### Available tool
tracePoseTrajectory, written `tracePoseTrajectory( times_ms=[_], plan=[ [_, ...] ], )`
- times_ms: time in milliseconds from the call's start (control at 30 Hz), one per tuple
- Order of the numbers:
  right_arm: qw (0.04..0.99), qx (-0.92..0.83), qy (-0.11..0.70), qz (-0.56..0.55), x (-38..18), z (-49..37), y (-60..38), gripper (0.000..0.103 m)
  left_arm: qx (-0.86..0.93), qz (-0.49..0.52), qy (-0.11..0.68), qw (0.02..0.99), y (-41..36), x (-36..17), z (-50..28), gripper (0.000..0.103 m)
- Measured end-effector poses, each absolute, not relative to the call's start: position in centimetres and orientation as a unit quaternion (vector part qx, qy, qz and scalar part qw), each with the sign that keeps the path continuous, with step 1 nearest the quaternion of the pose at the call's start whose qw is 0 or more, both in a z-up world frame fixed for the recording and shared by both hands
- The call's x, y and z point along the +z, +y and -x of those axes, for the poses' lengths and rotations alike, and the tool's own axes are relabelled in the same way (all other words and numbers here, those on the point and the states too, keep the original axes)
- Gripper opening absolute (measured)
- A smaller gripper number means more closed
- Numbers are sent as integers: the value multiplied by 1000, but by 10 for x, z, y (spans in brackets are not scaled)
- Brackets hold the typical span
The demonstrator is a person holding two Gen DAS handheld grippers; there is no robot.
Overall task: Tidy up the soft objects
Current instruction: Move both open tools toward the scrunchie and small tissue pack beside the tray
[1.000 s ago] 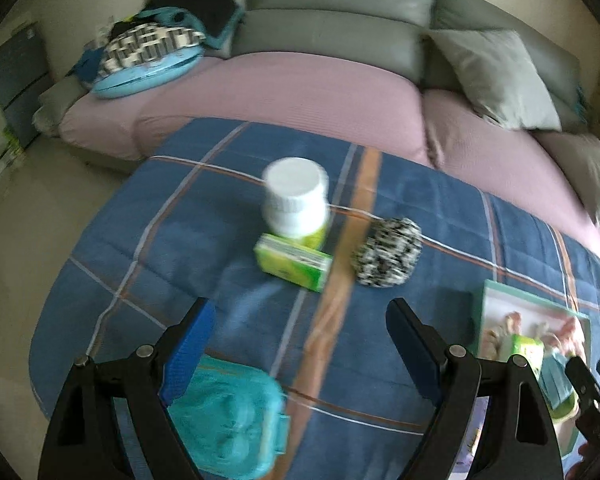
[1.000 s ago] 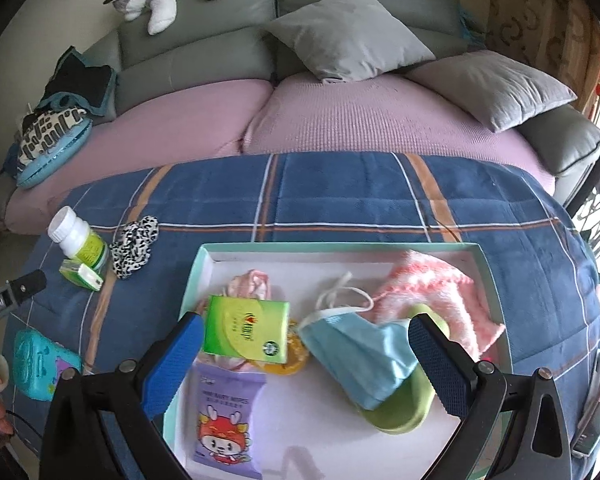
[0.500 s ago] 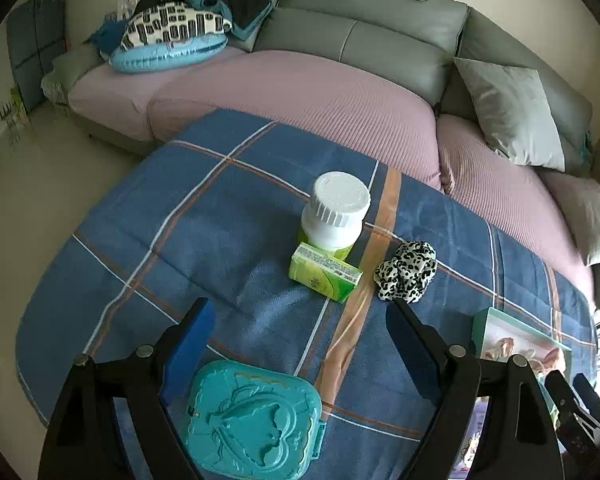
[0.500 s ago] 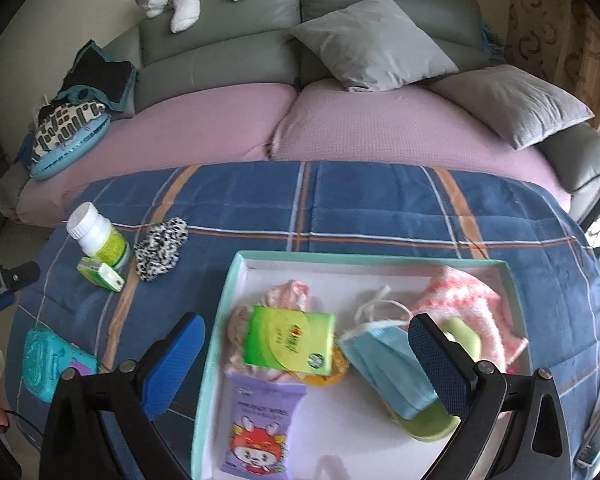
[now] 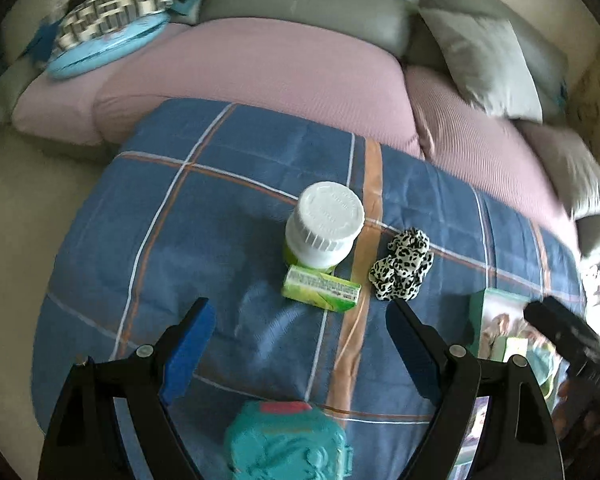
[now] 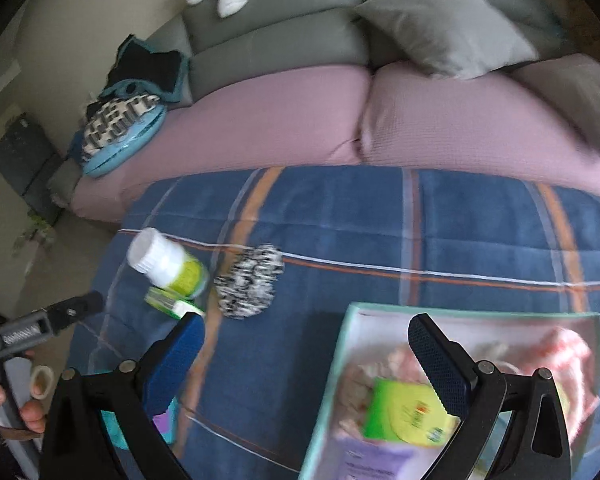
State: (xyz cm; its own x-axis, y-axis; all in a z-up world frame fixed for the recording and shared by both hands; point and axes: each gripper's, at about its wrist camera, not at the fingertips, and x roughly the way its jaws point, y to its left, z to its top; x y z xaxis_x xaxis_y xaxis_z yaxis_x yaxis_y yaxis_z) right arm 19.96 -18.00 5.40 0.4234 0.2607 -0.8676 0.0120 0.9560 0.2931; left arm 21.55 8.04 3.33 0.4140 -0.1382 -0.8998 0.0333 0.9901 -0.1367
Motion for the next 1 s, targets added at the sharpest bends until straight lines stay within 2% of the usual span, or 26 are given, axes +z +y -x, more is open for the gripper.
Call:
tracePoseTrajectory(
  times_ms=[167,333,500,1000],
  plan=[
    [799,92,571,-164,29,-235,-169,102,-81,10,566,820,70,18,-235,88],
    [784,88,597,-147,6,-252,-154,96,-100,-21,585,805,56,4,-246,88],
    [774,92,611,-140,-8,-262,-145,91,-113,-41,596,794,46,-7,-253,88],
    [769,97,620,-122,-26,-271,-126,87,-113,-60,605,786,38,-22,-260,88]
  ],
)
